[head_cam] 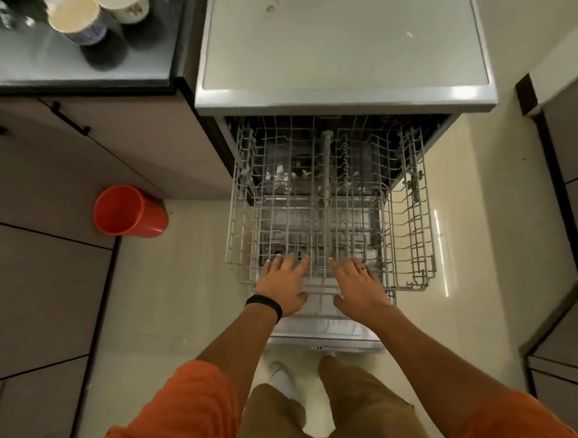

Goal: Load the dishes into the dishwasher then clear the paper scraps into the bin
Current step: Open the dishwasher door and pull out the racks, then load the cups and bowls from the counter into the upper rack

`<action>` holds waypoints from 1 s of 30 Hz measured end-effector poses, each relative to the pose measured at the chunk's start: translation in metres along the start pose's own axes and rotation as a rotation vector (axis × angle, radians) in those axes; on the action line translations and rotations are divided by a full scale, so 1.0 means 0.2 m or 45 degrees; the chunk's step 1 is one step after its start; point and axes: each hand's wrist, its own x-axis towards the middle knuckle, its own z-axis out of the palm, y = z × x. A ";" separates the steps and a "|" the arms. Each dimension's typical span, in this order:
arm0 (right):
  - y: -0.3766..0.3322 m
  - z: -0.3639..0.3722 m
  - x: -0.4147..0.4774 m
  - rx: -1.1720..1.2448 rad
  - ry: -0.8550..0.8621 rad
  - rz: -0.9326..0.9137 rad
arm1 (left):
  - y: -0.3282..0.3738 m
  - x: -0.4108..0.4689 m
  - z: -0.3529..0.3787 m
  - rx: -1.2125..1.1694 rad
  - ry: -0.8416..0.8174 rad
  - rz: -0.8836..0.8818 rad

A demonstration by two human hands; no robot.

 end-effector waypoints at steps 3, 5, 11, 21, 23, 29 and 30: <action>-0.09 -0.18 0.02 -0.026 0.077 -0.022 | -0.09 -0.06 -0.18 -0.026 0.133 -0.043; -0.16 -0.30 0.04 -0.010 0.128 -0.033 | -0.16 -0.10 -0.29 -0.053 0.227 -0.063; -0.51 -0.65 0.15 -0.052 0.316 -0.078 | -0.47 -0.23 -0.58 -0.085 0.484 -0.083; -1.34 -1.01 0.40 -0.108 0.644 -0.025 | -1.28 -0.52 -1.03 -0.085 0.747 -0.005; -1.52 -1.08 0.44 -0.099 0.687 -0.040 | -1.43 -0.60 -1.11 -0.088 0.775 -0.007; -1.88 -1.27 0.57 -0.115 0.790 -0.093 | -1.76 -0.67 -1.34 -0.068 0.867 -0.035; -1.92 -1.30 0.60 -0.114 0.800 -0.096 | -1.80 -0.67 -1.38 -0.077 0.879 -0.038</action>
